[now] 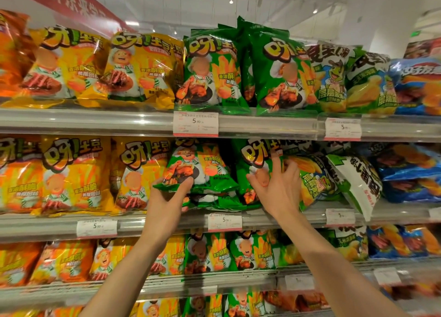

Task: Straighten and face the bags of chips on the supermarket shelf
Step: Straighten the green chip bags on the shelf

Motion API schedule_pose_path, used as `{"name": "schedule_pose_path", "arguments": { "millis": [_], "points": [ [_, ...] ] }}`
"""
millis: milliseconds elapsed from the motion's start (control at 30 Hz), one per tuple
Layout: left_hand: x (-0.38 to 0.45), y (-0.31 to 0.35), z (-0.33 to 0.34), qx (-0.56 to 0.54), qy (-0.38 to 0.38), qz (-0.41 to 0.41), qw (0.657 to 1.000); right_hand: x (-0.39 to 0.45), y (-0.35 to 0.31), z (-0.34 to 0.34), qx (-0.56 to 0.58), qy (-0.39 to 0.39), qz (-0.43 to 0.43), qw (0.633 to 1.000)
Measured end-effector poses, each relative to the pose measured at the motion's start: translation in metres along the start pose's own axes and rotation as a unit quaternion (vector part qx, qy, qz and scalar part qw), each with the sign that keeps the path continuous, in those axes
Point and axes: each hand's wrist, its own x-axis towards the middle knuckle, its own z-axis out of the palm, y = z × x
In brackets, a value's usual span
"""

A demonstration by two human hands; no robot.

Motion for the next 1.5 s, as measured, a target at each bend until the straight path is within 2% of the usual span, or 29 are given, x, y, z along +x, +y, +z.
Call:
{"name": "schedule_pose_path", "arguments": {
  "millis": [100,167,233,333,500,600,733,800,900,967,1033,1133,1267,1367,1500],
  "points": [
    [0.002,-0.001,-0.002,0.013,-0.005,-0.004,1.000,0.006,0.000,0.001,-0.053,-0.040,-0.017,0.998],
    [0.001,-0.001,-0.001,0.004,-0.008,0.000,1.000,0.007,0.002,-0.001,-0.038,-0.040,-0.041,0.998],
    [0.000,0.000,0.000,0.009,-0.013,0.001,1.000,0.005,0.006,-0.003,-0.017,-0.028,-0.086,0.996],
    [-0.003,0.002,0.000,0.011,-0.016,-0.010,1.000,-0.001,0.011,0.002,-0.045,-0.056,-0.146,0.987],
    [-0.002,0.004,-0.005,0.012,-0.035,-0.025,0.999,0.001,0.011,0.006,-0.069,-0.102,-0.138,0.983],
    [0.004,0.004,-0.015,0.033,-0.048,-0.022,0.998,0.004,0.008,-0.003,-0.026,-0.107,-0.125,0.986],
    [0.012,0.011,-0.029,0.057,-0.049,0.000,0.997,0.005,-0.007,-0.032,0.113,-0.049,-0.090,0.988],
    [0.017,0.018,-0.032,0.069,-0.057,-0.006,0.996,0.005,-0.026,-0.048,0.187,-0.097,-0.060,0.976],
    [0.026,0.028,-0.033,0.047,-0.076,-0.034,0.995,0.008,-0.061,-0.063,0.245,-0.240,0.005,0.939],
    [0.029,0.034,-0.031,0.028,-0.087,-0.051,0.994,0.011,-0.081,-0.064,0.261,-0.310,0.056,0.912],
    [0.031,0.036,-0.032,0.006,-0.094,-0.072,0.993,0.013,-0.093,-0.062,0.258,-0.345,0.086,0.898],
    [0.031,0.036,-0.038,-0.019,-0.128,-0.105,0.986,0.011,-0.096,-0.056,0.276,-0.342,0.098,0.893],
    [0.033,0.040,-0.042,-0.017,-0.159,-0.123,0.979,0.005,-0.090,-0.055,0.354,-0.358,0.131,0.854],
    [0.039,0.049,-0.036,0.039,-0.196,-0.119,0.973,-0.001,-0.085,-0.057,0.388,-0.356,0.139,0.839],
    [0.043,0.061,-0.018,0.115,-0.221,-0.080,0.965,-0.010,-0.079,-0.057,0.390,-0.347,0.143,0.841]
  ]
}}
